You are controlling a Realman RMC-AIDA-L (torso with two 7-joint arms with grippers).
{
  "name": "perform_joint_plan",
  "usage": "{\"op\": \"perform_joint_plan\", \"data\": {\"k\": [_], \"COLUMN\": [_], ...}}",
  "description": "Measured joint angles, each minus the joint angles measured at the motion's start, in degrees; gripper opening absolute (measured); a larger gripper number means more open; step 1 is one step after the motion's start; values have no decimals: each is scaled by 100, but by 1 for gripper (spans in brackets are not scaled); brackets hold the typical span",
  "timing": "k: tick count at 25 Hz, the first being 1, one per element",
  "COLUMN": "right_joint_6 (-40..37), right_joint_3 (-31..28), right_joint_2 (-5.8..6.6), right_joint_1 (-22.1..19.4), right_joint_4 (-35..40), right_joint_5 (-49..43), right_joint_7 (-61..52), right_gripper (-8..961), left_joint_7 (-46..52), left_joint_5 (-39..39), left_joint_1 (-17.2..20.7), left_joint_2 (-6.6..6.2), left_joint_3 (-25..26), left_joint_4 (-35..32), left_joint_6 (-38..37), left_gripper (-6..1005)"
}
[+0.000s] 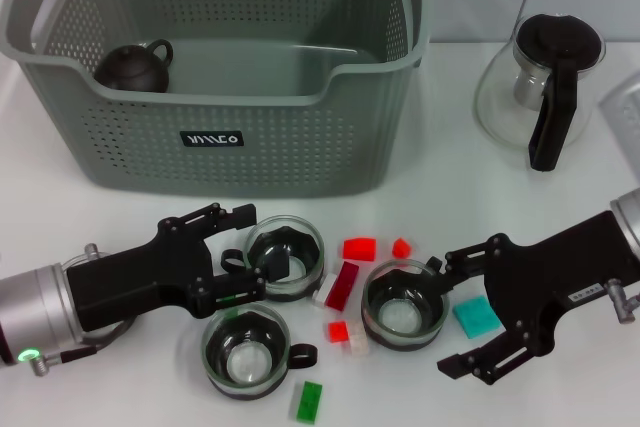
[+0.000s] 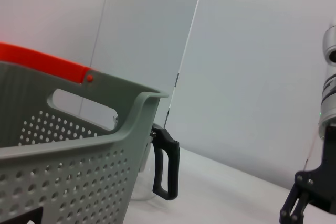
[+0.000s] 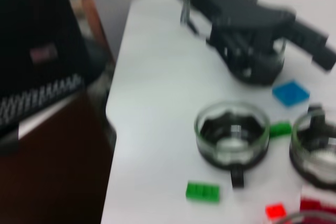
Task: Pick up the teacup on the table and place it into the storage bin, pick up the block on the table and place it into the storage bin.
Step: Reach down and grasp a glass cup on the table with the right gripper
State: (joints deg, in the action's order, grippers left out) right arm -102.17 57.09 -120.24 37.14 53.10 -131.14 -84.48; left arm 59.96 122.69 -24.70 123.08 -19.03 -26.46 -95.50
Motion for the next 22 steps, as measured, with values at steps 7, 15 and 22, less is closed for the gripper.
{"op": "perform_joint_plan", "data": {"k": [7,15,22], "right_joint_6": [209,796,1424], "right_joint_3": [712,1647,2612], "right_joint_2": [-32,-59,-78], "right_joint_1": [512,709,744], "right_joint_4": [100,96,104], "right_joint_5": [-544,-585,-550], "right_joint_7": [-747,-1079,-1300], "right_gripper": [917,917,916], "left_joint_7": [-8,-11,-11], "left_joint_5": [-8,-8,-8], "left_joint_1": [0,0,7], "left_joint_2": [35,49,46], "left_joint_3": [14,13,13], "left_joint_4": [1,0,0], "left_joint_6": [7,16,15], "left_gripper": [828,828,828]}}
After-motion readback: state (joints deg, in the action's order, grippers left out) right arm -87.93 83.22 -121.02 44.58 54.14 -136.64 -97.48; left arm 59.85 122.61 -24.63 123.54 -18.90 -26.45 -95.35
